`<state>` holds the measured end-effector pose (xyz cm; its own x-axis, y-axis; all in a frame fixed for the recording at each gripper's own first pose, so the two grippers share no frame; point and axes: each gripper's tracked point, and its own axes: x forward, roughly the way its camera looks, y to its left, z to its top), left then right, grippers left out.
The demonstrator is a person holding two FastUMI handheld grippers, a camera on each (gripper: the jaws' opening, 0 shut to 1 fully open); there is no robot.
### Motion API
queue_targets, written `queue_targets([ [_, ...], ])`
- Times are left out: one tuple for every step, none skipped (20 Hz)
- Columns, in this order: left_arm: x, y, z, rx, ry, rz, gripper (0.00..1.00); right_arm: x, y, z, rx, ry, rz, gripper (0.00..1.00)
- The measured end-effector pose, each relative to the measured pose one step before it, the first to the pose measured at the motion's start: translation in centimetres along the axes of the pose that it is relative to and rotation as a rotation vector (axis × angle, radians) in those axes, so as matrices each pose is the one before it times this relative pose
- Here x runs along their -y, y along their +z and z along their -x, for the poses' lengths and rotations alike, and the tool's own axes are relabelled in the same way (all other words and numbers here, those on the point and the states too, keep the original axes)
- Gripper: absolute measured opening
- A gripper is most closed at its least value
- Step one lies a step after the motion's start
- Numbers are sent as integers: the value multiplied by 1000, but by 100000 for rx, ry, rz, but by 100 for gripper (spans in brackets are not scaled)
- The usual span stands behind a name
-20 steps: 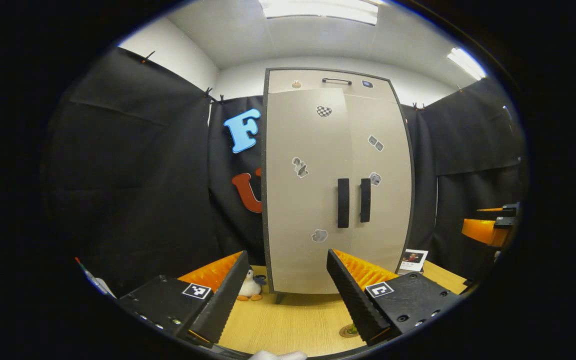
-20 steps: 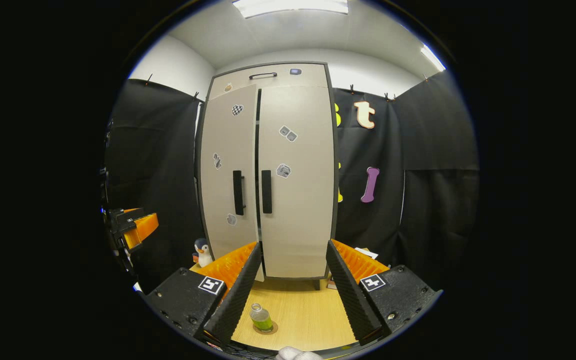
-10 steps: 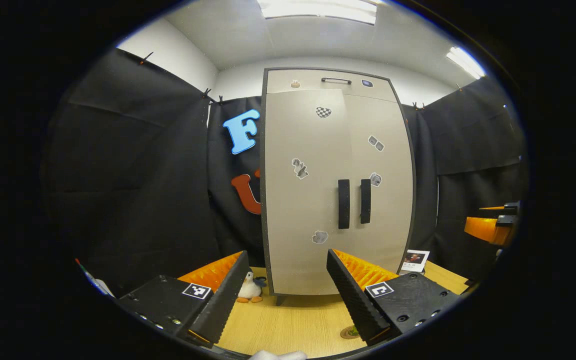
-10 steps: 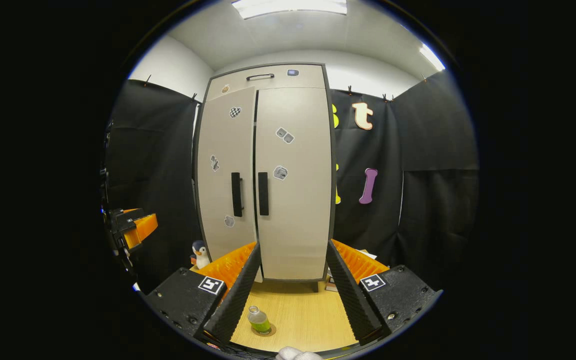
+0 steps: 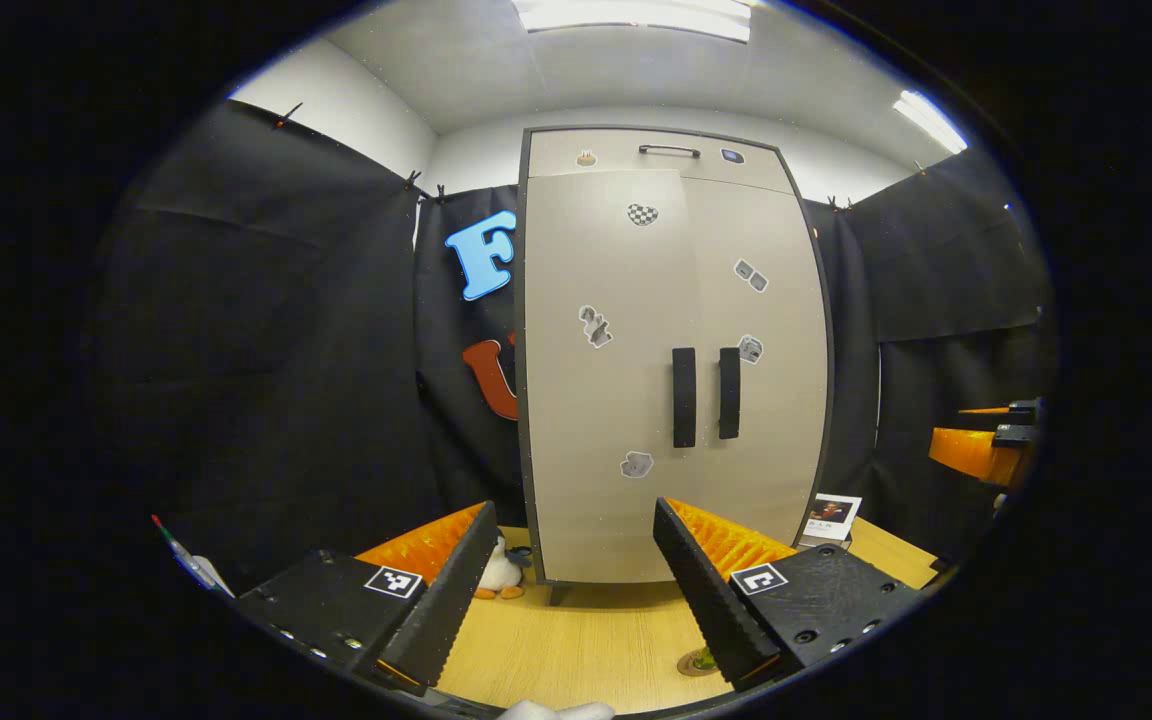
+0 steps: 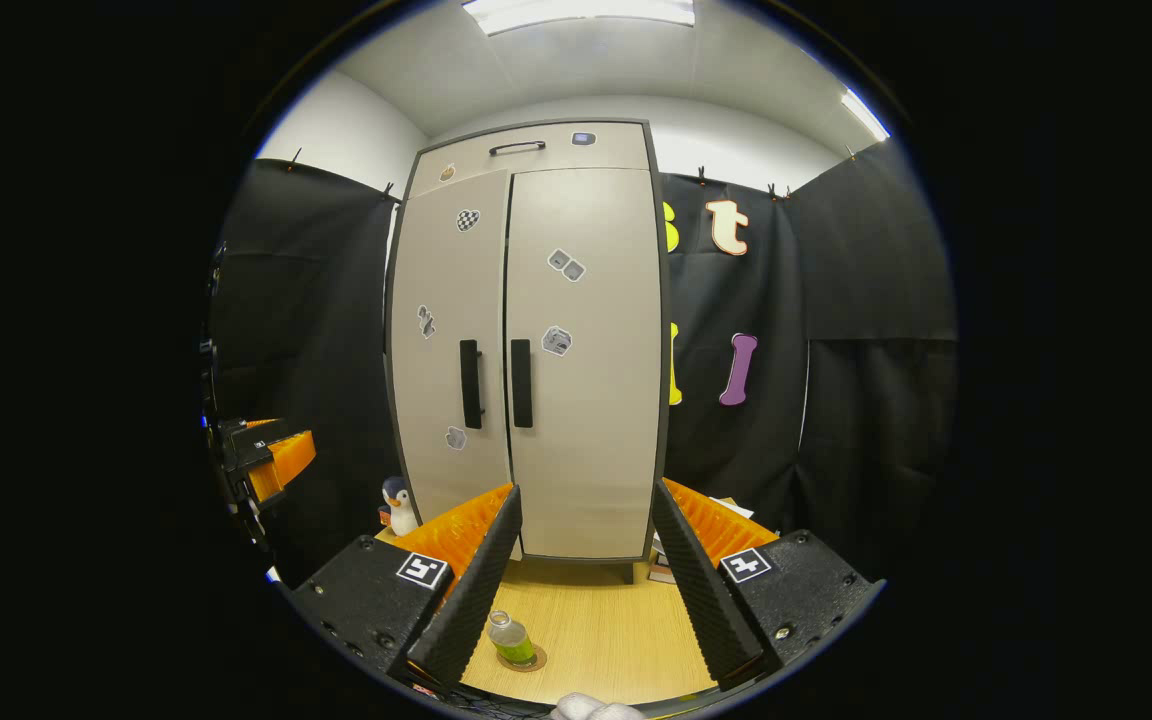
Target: Grasp the bottle in the cabinet with the left hand and place it on the coaster, then close the right door with the right hand and the left door with the left hand.
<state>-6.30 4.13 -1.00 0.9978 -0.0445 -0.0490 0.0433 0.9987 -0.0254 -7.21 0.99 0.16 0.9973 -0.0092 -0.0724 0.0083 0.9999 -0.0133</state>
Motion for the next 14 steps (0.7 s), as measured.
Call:
queue_targets([
  [-7, -256, -35, -353, 51, -519, 96, -7, -131, -20, -226, -203, -293, 81],
  [-121, -54, 21, -144, -74, -217, 96, -132, -251, 68, -478, -28, -353, 81],
  [-7, -157, 80, -547, -268, 117, 96, -116, -179, 66, -307, -36, -221, 81],
  [42, -257, 35, -431, -536, 392, 96, 24, -146, 135, -172, -265, 39, 82],
  [129, -68, -9, -115, -700, 295, 96, -11, -153, 179, -181, -756, 330, 82],
  [48, -51, 39, 61, -757, -151, 96, 73, -198, 245, -178, -619, 316, 82],
  [27, -12, 20, 306, -603, -531, 96, -45, -114, 92, 4, -575, -50, 82],
  [-53, -2, -88, 289, -224, -559, 96, -59, -136, 126, -12, -456, -217, 81],
  [-39, 35, 25, 181, -236, -399, 96, -36, -22, 204, 208, -320, -256, 81],
  [23, 41, 1, 160, -283, 325, 96, -52, 63, 159, 178, -334, -17, 81],
  [199, 77, 95, 235, -869, 990, 96, -46, 87, 84, 283, -295, 220, 81],
  [260, 30, 41, 95, -973, 981, 96, 70, -10, 126, 276, -523, 298, 81],
  [28, -24, 74, -2, -446, 140, 96, -23, 30, 25, 181, -345, 157, 81],
  [-183, -12, -33, 183, 12, -505, 96, 17, -2, -12, 115, -209, -104, 81],
])
